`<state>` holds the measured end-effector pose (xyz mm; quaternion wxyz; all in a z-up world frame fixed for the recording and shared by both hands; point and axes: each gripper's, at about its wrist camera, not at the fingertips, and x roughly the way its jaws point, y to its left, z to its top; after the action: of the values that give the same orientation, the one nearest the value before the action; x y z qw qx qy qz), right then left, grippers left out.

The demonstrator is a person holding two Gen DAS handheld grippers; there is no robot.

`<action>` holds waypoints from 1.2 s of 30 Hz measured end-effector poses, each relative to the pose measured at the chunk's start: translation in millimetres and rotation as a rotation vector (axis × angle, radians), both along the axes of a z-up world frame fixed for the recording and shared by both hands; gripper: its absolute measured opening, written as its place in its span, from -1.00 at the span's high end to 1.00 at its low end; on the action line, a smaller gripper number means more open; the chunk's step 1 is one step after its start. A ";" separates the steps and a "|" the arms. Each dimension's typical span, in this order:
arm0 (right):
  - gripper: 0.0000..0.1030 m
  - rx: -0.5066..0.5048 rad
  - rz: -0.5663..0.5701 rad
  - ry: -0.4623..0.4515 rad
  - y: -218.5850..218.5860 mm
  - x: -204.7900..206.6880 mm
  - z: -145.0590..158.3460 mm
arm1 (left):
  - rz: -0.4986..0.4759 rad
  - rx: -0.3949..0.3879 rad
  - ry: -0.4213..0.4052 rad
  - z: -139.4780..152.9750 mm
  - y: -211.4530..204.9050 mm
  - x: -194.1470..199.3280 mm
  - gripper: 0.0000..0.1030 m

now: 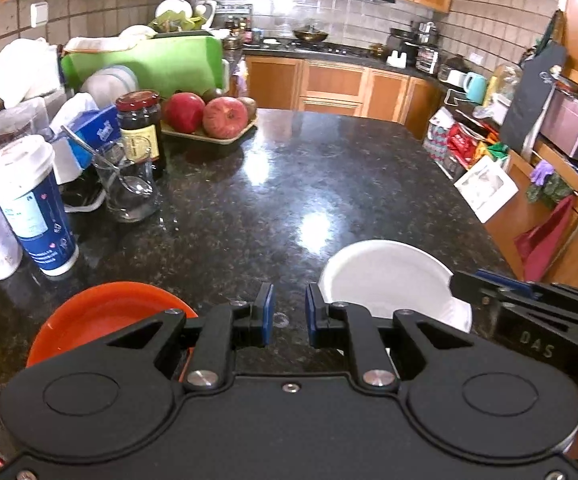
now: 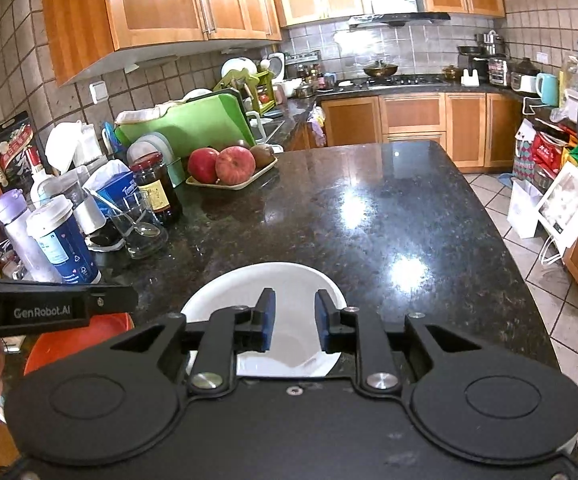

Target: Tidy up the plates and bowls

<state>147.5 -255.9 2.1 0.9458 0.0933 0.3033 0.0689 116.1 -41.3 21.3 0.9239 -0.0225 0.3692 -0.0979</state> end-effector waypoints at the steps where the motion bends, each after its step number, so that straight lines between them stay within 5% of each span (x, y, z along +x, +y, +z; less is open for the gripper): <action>1: 0.51 -0.006 -0.010 -0.004 0.0 -1.3 -0.7 | -0.005 -0.004 0.003 -1.2 -0.6 -0.6 0.56; 27: 0.38 0.020 0.121 0.088 -34.0 54.5 -29.6 | -0.006 0.041 0.015 -24.0 -39.9 13.9 0.54; 36: 0.38 0.011 0.160 0.122 -33.6 66.0 -39.1 | 0.059 0.027 0.030 -23.2 -34.5 20.5 0.54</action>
<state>213.5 -289.4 -37.0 0.9164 0.0780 0.3667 0.1400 136.7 -75.7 -1.9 0.9209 -0.0225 0.3836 -0.0652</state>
